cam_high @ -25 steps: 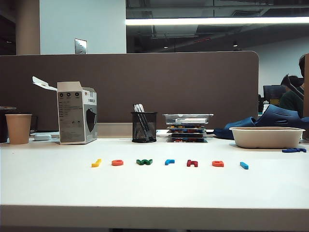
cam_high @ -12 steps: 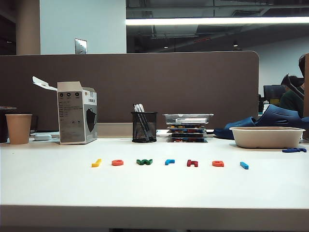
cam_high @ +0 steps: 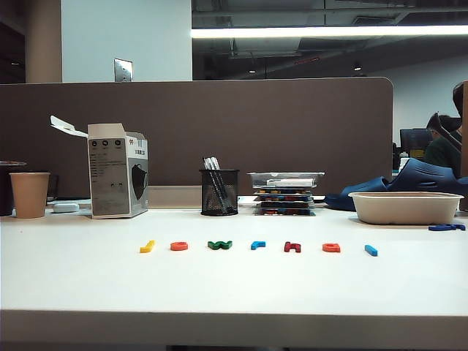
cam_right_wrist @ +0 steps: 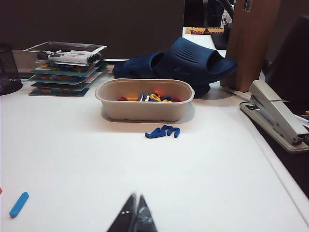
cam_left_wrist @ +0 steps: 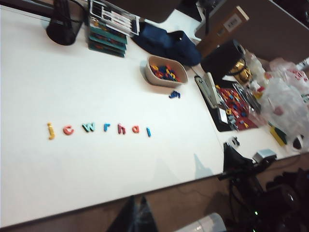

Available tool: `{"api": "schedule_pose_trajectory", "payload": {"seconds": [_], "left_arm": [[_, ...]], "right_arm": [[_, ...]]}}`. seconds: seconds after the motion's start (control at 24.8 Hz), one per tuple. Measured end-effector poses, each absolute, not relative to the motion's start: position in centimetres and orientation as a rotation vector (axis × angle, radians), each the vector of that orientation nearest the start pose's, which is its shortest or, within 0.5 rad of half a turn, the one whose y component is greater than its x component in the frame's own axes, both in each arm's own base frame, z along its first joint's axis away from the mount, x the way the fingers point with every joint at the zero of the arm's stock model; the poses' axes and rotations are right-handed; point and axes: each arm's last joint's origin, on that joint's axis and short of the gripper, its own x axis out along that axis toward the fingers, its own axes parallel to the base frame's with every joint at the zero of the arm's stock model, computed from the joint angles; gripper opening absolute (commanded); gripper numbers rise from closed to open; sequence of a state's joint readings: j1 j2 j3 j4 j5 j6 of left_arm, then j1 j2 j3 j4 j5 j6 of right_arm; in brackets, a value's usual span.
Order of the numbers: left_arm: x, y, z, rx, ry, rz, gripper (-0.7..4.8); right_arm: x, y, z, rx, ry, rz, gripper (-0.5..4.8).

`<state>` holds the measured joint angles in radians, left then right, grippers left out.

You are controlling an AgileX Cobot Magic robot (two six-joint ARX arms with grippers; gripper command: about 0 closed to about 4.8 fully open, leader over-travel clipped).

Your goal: Select the appropriate letters from the row of letter magnets placed on the table to arrange into the word "car".

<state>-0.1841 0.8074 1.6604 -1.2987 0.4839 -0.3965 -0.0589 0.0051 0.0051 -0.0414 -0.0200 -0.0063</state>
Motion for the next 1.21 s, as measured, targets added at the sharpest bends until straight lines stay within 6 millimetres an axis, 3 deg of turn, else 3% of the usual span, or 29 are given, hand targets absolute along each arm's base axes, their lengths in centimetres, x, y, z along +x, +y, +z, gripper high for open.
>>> {"api": "schedule_pose_trajectory", "payload": {"seconds": [0.36,0.52,0.68,0.89,1.09,1.21], "left_arm": [[5.7,-4.1,48.0,-0.364,0.687,-0.725,-0.05],[7.0,-6.6,47.9,-0.335,0.726,-0.738,-0.06],[7.9,-10.9,47.4,-0.271,0.744,-0.699,-0.06],[6.7,-16.4,46.1,-0.190,0.754,-0.636,-0.06],[6.1,-18.2,45.4,-0.206,0.740,-0.551,-0.06],[5.8,-18.2,44.7,-0.198,0.700,-0.397,-0.06]], "right_arm": [[9.7,-0.5,16.1,-0.005,0.041,-0.039,-0.01],[9.7,-0.5,16.1,-0.005,0.041,-0.039,-0.01],[9.7,-0.5,16.1,-0.005,0.041,-0.039,-0.01],[9.7,-0.5,16.1,-0.005,0.040,-0.039,-0.01],[9.7,-0.5,16.1,0.001,0.039,-0.039,-0.02],[9.7,-0.5,16.1,0.019,0.039,-0.050,-0.02]]}}
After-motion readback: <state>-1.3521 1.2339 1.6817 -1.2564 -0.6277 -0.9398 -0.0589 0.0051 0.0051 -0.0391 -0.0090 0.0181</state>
